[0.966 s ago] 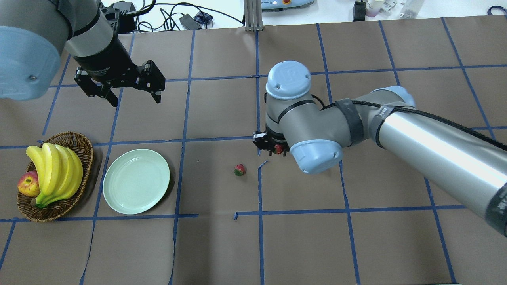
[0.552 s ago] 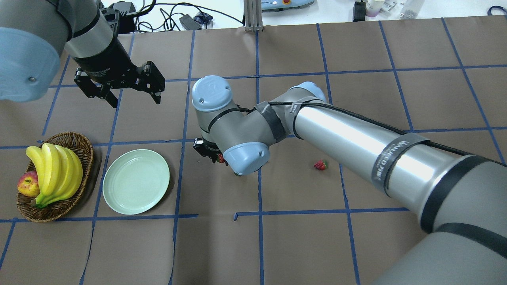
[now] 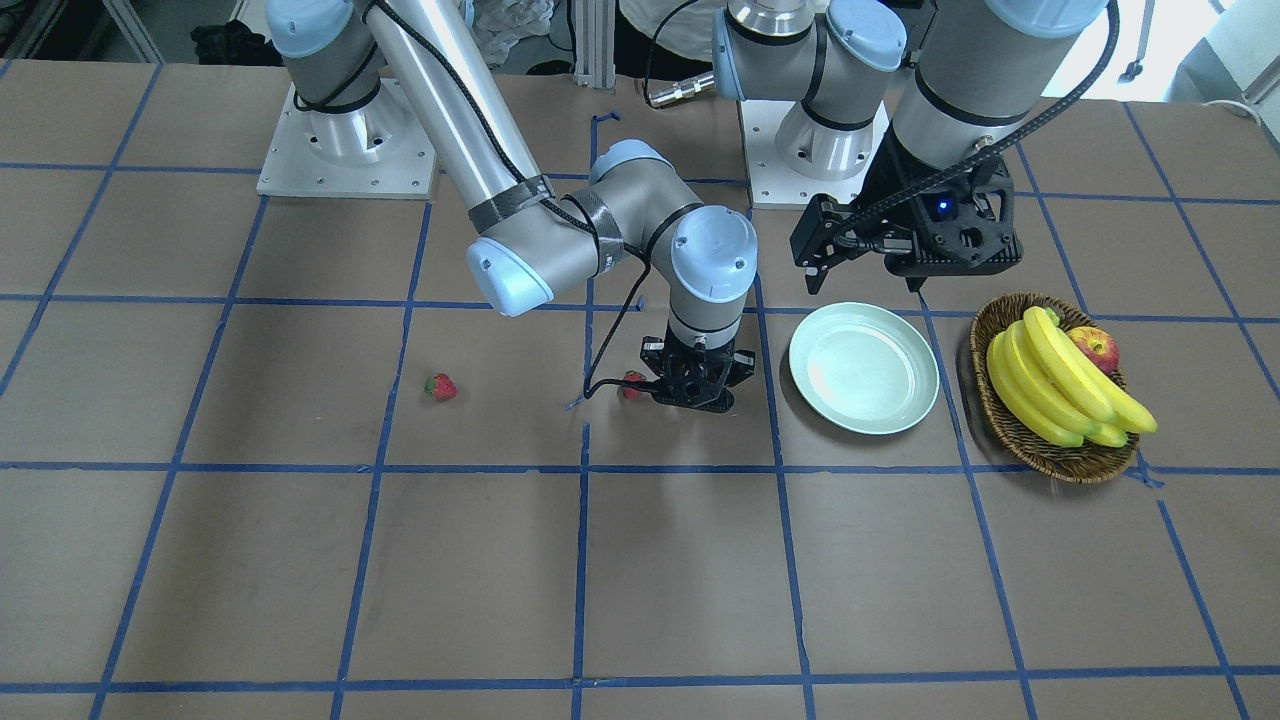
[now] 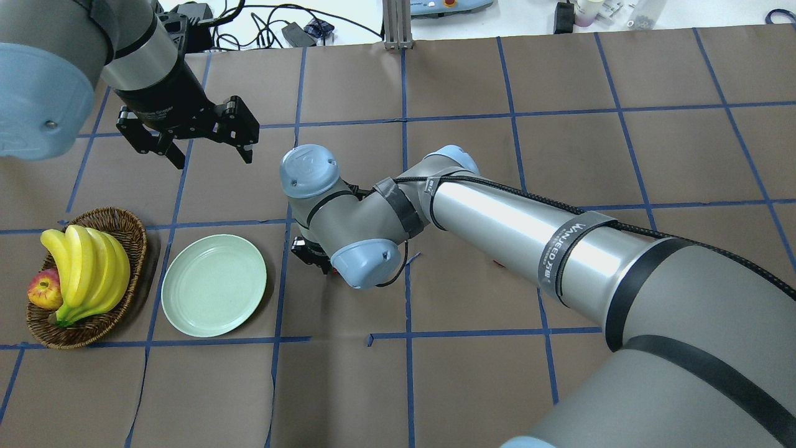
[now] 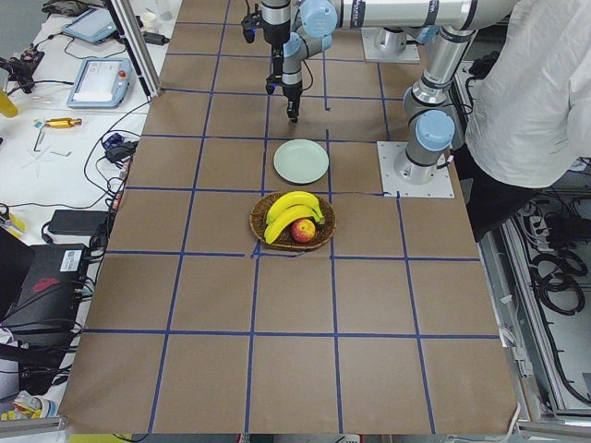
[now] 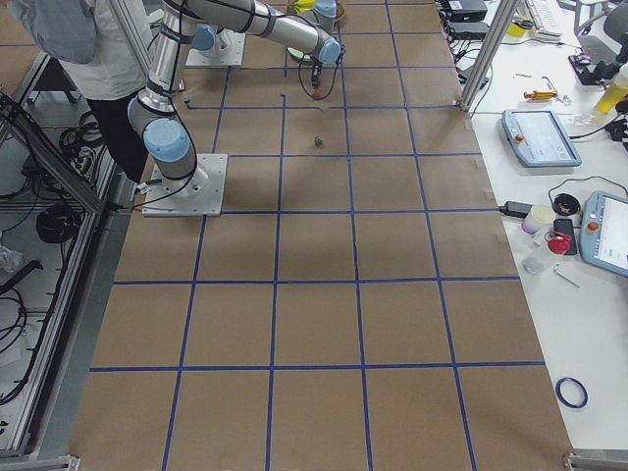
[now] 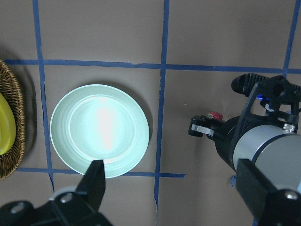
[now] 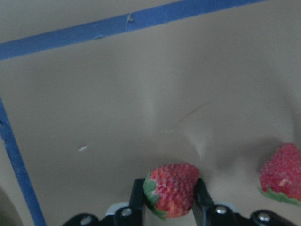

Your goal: Collect all strawberries into plate

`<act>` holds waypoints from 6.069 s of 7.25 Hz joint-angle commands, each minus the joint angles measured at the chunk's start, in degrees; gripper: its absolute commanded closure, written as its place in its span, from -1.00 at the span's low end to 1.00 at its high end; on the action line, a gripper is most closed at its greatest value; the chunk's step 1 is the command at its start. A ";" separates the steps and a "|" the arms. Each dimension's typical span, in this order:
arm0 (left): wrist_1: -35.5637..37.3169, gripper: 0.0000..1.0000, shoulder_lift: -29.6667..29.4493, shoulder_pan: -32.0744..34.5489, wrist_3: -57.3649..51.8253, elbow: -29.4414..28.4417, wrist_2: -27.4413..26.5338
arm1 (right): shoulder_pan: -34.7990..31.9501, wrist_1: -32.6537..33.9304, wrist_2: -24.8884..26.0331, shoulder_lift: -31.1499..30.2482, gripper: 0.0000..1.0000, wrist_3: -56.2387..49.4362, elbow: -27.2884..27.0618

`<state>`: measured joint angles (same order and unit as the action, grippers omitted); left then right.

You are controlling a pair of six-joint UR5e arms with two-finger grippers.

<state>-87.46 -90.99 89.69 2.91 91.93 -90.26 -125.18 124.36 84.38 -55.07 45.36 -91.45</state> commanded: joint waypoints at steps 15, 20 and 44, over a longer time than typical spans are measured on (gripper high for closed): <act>0.62 -1.00 -0.33 -0.04 -0.18 0.09 0.00 | 27.71 2.99 6.59 -18.50 -0.52 -47.65 -27.73; 0.62 -1.00 -0.33 -0.04 -0.10 0.09 -0.09 | 27.71 3.61 6.68 -18.23 1.00 -47.56 -27.12; 1.68 -1.00 -0.32 -0.04 -0.01 0.97 -0.09 | 37.37 -20.97 10.02 -31.84 -1.00 -55.39 -8.52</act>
<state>-85.76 -91.25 89.65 2.83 92.89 -90.34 -89.25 107.11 93.19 -84.17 -8.37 -103.06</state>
